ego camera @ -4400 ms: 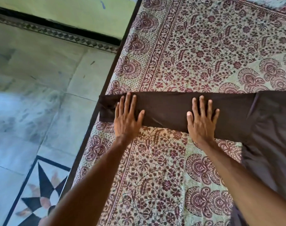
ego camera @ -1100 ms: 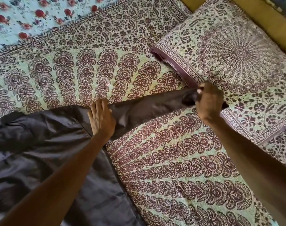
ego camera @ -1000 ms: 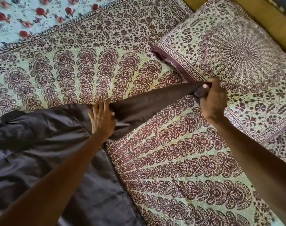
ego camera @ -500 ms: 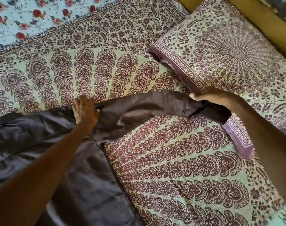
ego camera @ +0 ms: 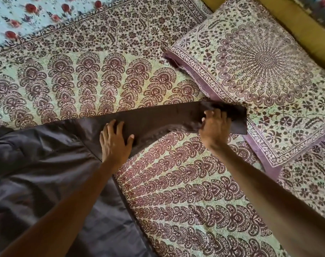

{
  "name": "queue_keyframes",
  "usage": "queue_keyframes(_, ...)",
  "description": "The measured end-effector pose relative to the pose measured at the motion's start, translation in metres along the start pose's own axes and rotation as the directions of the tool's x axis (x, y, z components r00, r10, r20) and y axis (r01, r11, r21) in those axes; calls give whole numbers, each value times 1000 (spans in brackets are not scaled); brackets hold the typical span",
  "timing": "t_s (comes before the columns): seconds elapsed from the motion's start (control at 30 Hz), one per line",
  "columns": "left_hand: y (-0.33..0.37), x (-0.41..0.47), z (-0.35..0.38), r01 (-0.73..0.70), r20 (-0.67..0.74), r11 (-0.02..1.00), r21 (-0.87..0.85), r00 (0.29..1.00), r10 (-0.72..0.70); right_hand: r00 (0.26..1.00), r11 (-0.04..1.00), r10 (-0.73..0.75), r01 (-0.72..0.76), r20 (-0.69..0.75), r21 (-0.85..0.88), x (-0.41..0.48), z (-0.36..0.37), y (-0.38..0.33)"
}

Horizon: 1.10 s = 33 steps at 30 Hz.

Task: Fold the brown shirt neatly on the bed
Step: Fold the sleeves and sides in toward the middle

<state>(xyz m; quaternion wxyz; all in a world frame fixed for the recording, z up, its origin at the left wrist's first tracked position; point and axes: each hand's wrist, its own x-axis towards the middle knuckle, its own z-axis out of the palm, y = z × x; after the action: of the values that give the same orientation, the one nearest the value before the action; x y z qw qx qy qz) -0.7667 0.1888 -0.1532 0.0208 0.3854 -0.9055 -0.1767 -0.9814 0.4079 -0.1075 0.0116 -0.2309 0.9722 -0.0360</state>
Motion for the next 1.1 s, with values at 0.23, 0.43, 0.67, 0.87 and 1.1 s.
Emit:
queue_keyframes(0.23,-10,-6,14,-15,10,999,-37,1000,15,612,519,790,-692,28,502,-15,4,3)
queue_keyframes(0.43,-4,-3,13,11,39,999,-32,999,-10,300,-139,873,-602,384,786,-5,6,18)
queue_keyframes(0.67,-4,1,10,24,71,1000,-11,997,-23,562,11,787,-423,253,906,19,-16,-5)
queue_keyframes(0.87,-15,-3,10,-33,124,999,1,992,32,686,418,719,-304,-107,856,40,-47,5)
queue_keyframes(1.1,-20,-4,13,-48,226,996,77,974,29,773,760,582,-408,-251,506,44,-37,30)
